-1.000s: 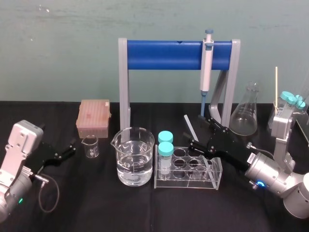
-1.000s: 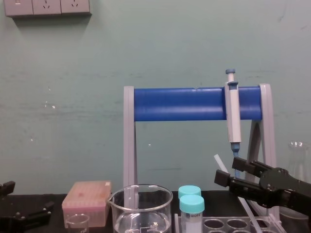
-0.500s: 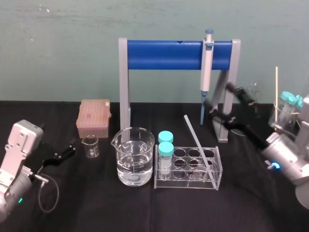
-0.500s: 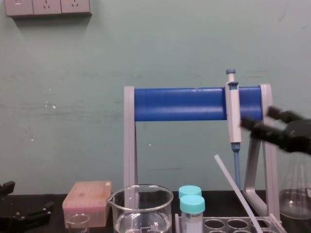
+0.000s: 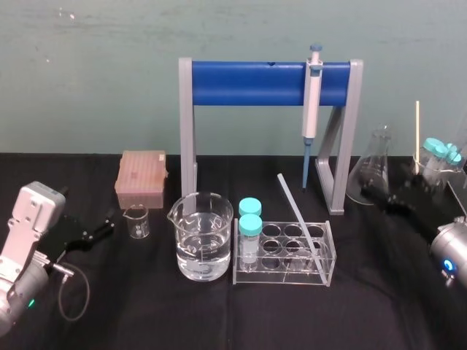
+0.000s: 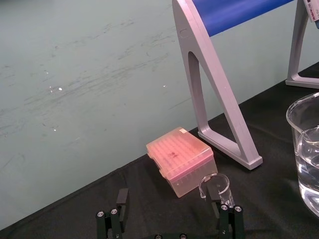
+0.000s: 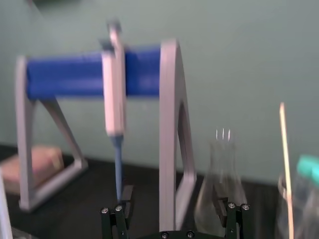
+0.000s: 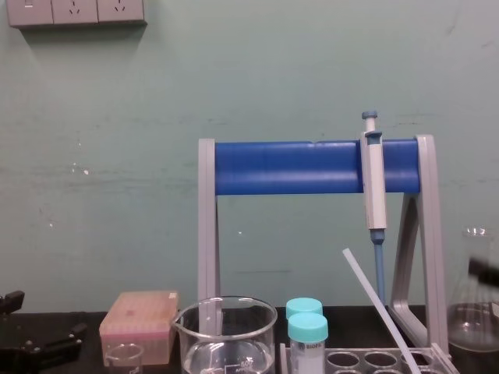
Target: Pick up the stirring rod with one hand, then place it down.
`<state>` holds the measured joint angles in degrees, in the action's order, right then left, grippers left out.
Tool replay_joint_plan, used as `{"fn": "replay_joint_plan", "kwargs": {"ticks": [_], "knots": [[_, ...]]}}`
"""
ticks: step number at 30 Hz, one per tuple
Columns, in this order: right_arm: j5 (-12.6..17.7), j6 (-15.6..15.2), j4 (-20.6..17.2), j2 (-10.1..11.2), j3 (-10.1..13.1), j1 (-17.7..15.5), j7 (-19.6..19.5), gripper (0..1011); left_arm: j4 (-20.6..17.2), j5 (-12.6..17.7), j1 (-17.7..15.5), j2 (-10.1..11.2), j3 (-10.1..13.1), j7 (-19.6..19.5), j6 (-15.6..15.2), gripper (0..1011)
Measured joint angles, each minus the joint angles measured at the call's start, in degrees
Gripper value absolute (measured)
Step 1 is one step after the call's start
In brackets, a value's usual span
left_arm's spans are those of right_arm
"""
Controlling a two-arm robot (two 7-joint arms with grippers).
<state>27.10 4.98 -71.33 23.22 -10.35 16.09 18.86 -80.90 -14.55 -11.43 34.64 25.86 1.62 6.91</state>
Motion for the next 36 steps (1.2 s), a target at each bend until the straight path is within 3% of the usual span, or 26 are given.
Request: {"fn": "replay_joint_plan", "kwargs": {"ticks": [4,36], "knots": [[-0.25,-5.63,1.47,-0.13,-0.51,0.83,-0.26,1003,0.0,0.0,0.0,0.0,0.0,0.0,0.0,1000],[-0.27,-3.82,1.02,-0.05,-0.5,0.58,-0.16,1003,0.0,0.0,0.0,0.0,0.0,0.0,0.0,1000]]}}
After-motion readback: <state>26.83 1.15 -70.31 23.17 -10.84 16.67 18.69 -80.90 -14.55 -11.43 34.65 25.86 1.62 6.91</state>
